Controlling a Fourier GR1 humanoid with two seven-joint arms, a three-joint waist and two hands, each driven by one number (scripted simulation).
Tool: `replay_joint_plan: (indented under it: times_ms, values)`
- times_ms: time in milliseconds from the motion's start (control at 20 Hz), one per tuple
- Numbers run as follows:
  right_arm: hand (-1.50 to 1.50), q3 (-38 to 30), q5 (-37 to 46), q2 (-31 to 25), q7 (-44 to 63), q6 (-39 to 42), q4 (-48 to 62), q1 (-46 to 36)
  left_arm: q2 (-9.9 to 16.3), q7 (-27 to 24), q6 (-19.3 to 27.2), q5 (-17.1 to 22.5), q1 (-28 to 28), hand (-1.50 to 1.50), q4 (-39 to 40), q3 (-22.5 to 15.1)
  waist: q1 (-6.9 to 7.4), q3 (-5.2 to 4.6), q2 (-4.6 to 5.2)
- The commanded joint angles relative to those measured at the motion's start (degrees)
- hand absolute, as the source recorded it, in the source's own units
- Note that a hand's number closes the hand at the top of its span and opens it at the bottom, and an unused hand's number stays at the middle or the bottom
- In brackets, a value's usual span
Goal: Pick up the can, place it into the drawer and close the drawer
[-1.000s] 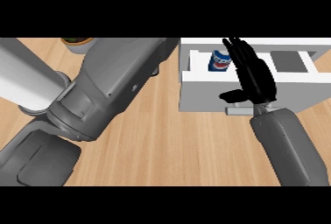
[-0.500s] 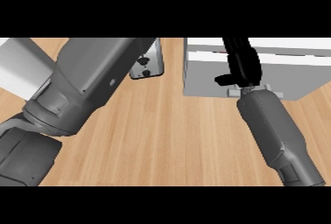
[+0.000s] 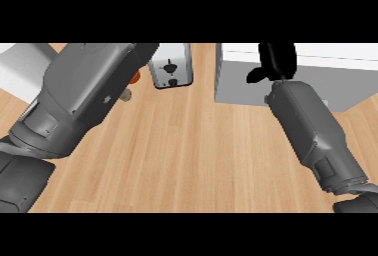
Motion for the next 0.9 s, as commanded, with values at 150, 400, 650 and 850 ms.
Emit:
replay_joint_plan:
  times_ms: [150, 400, 650, 850]
  values:
    - [-1.50, -2.65, 0.13, -1.48, 0.28, -2.09, 7.27, -8.26, 3.40, 2.24, -2.06, -0.13, 5.07, -1.50, -7.30, -0.66, 2.08, -0.02, 0.04]
    - [-1.50, -4.60, -1.88, -0.99, -1.53, -1.11, 8.71, -11.50, 4.94, 3.85, -2.19, -0.81, 8.29, -1.50, -10.88, -1.53, 1.57, 0.00, -0.16]
    - [-1.50, -9.09, -7.75, 0.62, -8.19, -0.32, 7.94, -11.91, 6.98, 5.01, -3.17, -0.15, 9.38, -1.50, -14.00, -0.74, 2.09, 0.09, 0.07]
    - [-1.50, -10.05, -8.48, 1.69, -9.86, -1.39, 8.64, -12.17, 9.66, 6.61, -3.70, 0.03, 12.89, -1.50, -18.13, -0.56, 1.74, 0.02, 0.02]
